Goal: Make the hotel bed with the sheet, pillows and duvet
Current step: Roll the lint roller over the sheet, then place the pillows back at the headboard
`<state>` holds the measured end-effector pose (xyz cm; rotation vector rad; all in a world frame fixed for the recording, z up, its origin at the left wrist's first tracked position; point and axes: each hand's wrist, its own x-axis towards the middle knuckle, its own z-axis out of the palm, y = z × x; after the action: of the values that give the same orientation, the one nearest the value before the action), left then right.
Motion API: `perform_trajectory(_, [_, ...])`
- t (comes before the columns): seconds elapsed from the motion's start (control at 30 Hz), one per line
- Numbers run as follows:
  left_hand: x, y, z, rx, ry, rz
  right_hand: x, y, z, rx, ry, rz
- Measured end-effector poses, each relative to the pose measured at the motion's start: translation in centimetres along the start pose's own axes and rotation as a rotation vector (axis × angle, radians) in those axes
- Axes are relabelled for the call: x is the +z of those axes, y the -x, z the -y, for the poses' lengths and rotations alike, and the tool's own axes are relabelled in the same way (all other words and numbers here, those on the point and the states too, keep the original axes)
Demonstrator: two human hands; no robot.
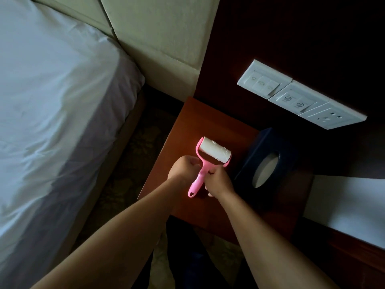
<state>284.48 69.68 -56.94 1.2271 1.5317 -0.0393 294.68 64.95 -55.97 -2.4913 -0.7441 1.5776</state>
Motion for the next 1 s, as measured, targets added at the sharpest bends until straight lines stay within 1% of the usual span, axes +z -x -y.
perform_trajectory(0.07, [-1.4,1.4,-0.5,-0.023,0.053,-0.055,-0.9,1.5,1.6,-0.020,0.003,-0.006])
perform_trajectory(0.13, [-2.9,3.0,-0.7,-0.039,0.105,-0.101,-1.6,3.4,3.4,-0.053,0.018,0.035])
perform_trajectory(0.37, [-9.6,10.0,-0.2,-0.108,0.326,-0.240,-1.1,10.6,8.9,-0.274,0.076,0.143])
perform_trajectory(0.5, [-13.8,13.7,1.3,-0.115,0.467,-0.346,1.0,14.5,12.1,-0.390,0.117,0.183])
perform_trajectory(0.67, [-18.6,18.5,3.1,-0.122,0.628,-0.537,4.4,19.3,16.3,-0.555,0.133,0.216])
perform_trajectory(0.83, [-23.1,24.0,4.9,-0.127,0.782,-0.686,7.3,23.8,20.0,-0.725,0.181,0.268])
perform_trajectory(1.0, [-26.5,30.8,8.1,-0.129,0.901,-0.875,11.7,28.9,23.0,-0.869,0.211,0.376])
